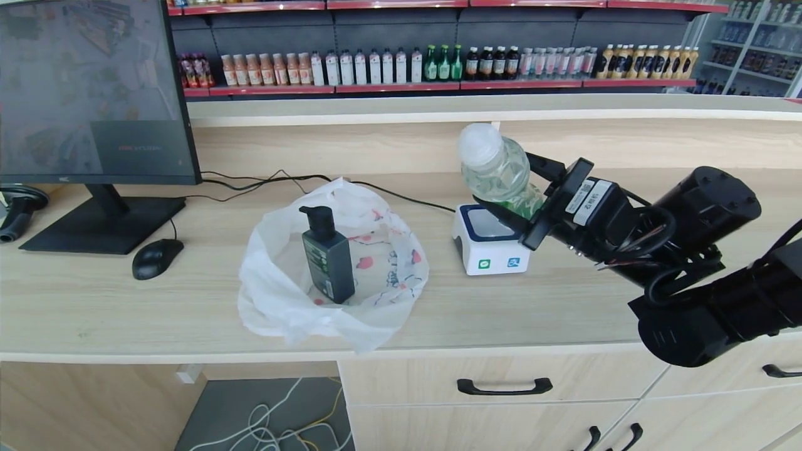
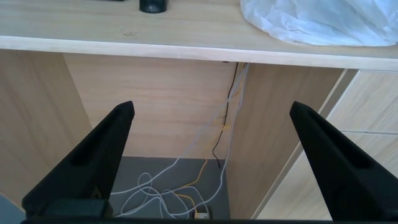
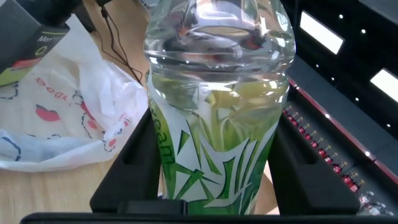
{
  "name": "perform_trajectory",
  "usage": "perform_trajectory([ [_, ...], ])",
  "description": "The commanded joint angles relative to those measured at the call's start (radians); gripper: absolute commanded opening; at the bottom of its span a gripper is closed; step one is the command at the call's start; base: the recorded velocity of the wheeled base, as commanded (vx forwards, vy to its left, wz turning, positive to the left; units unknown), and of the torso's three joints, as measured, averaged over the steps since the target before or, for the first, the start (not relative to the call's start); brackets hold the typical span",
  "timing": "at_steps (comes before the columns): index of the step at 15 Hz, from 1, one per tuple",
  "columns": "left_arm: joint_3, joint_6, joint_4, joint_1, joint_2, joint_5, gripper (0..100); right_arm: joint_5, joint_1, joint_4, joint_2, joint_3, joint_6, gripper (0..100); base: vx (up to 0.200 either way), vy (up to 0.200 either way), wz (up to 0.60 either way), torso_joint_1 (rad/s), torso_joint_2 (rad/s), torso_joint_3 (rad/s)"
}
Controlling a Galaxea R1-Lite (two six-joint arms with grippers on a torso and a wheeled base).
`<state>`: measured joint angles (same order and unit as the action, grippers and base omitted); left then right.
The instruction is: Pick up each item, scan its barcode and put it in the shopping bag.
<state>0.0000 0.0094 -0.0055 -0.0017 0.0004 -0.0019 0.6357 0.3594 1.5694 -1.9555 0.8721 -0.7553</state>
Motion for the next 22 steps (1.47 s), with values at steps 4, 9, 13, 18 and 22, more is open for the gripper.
perform_trajectory([
  [4, 0.0, 0.0, -0.001, 0.0, 0.0, -0.001, 100, 0.015, -0.02, 0.001, -0.013, 0.005, -0.004, 0, 0.0, 0.0, 0.0, 0.0, 0.0, 0.0],
  [9, 0.0, -0.002, -0.001, 0.0, 0.0, 0.0, 100, 0.131, -0.054, 0.001, -0.042, 0.03, -0.062, 0, 0.0, 0.0, 0.0, 0.0, 0.0, 0.0],
  [13, 0.0, -0.002, -0.001, 0.0, 0.0, 0.0, 100, 0.147, -0.068, 0.001, -0.06, 0.031, -0.079, 0, 0.0, 0.0, 0.0, 0.0, 0.0, 0.0],
  [18, 0.0, -0.003, -0.001, 0.0, 0.0, 0.0, 100, 0.147, -0.071, 0.001, -0.062, 0.057, -0.082, 0, 0.0, 0.0, 0.0, 0.0, 0.0, 0.0],
  [22, 0.0, -0.003, -0.001, 0.0, 0.0, 0.0, 100, 0.14, -0.069, 0.001, -0.054, 0.061, -0.071, 0, 0.0, 0.0, 0.0, 0.0, 0.0, 0.0],
])
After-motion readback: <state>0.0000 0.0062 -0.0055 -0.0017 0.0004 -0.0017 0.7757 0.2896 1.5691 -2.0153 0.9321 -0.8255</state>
